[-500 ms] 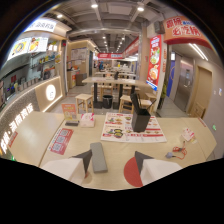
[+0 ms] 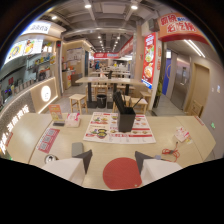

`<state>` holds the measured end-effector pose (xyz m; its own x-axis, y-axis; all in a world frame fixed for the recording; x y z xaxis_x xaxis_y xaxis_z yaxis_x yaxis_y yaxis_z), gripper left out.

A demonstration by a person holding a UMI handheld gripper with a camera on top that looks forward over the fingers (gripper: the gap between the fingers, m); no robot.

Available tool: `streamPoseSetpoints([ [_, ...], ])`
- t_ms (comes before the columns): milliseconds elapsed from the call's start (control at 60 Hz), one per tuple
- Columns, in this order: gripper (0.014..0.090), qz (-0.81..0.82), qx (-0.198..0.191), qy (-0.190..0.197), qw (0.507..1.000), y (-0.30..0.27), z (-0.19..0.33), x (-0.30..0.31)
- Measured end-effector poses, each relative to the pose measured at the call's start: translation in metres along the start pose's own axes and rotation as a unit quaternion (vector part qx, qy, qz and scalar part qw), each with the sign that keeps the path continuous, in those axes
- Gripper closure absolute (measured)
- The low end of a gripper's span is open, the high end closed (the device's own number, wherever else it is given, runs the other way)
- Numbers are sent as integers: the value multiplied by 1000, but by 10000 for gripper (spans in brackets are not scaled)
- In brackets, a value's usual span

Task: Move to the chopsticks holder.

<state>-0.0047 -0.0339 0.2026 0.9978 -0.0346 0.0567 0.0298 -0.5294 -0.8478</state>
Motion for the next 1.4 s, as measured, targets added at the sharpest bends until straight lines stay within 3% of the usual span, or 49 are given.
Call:
streamPoseSetpoints([
  [233,205,8,16,13,1000,-36,64,57],
  [683,204,-11,48,-35,998,-119,215,60],
  [1033,204,-14,49,-48,998,-141,262,51],
  [1400,204,-11,52,-44,998,-146,270,55],
])
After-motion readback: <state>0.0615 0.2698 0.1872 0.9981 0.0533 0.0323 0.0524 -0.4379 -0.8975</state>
